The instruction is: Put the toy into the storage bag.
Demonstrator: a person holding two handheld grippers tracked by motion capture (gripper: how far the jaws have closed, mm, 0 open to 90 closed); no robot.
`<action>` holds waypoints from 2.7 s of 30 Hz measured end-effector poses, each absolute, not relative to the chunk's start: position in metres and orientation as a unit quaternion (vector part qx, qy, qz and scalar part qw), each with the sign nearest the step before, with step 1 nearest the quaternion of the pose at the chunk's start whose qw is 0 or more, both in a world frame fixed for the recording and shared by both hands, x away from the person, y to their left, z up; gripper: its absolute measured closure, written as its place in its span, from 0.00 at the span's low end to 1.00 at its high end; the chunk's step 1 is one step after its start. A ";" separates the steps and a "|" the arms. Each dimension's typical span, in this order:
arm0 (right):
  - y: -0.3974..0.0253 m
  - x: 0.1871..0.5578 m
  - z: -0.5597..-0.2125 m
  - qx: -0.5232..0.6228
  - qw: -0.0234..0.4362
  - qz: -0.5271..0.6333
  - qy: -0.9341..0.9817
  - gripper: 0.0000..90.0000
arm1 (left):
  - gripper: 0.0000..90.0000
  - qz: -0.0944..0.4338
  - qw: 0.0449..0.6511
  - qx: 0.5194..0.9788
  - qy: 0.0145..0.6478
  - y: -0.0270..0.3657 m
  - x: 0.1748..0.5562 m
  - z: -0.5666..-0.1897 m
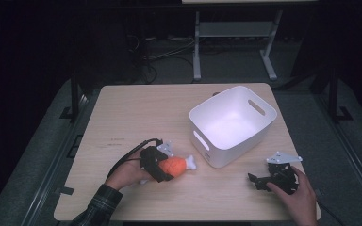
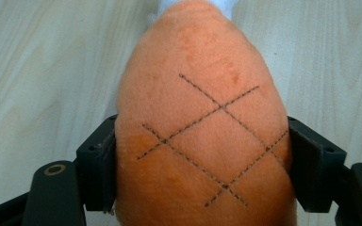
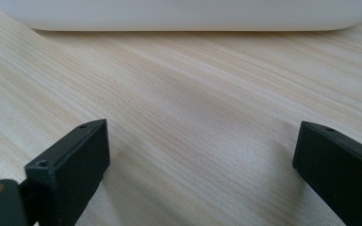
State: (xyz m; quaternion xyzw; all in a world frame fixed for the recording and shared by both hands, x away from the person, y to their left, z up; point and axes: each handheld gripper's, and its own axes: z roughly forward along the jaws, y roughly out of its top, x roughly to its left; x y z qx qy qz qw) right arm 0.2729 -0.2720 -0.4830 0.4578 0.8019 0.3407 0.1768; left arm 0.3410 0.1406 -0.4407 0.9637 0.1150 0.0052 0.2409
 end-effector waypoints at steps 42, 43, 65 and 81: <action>-0.272 0.273 -0.483 0.459 0.177 0.340 0.801 0.04 | 0.27 0.020 0.316 0.930 0.187 0.175 0.345 -0.386; -0.272 0.273 -0.483 0.459 0.177 0.340 0.801 0.04 | 0.27 0.020 0.317 0.930 0.187 0.176 0.345 -0.384; -0.272 0.273 -0.483 0.459 0.178 0.340 0.801 0.04 | 0.27 0.027 0.332 0.925 0.183 0.176 0.358 -0.345; -0.272 0.273 -0.483 0.459 0.177 0.341 0.801 0.04 | 0.27 0.029 0.338 0.925 0.173 0.170 0.373 -0.316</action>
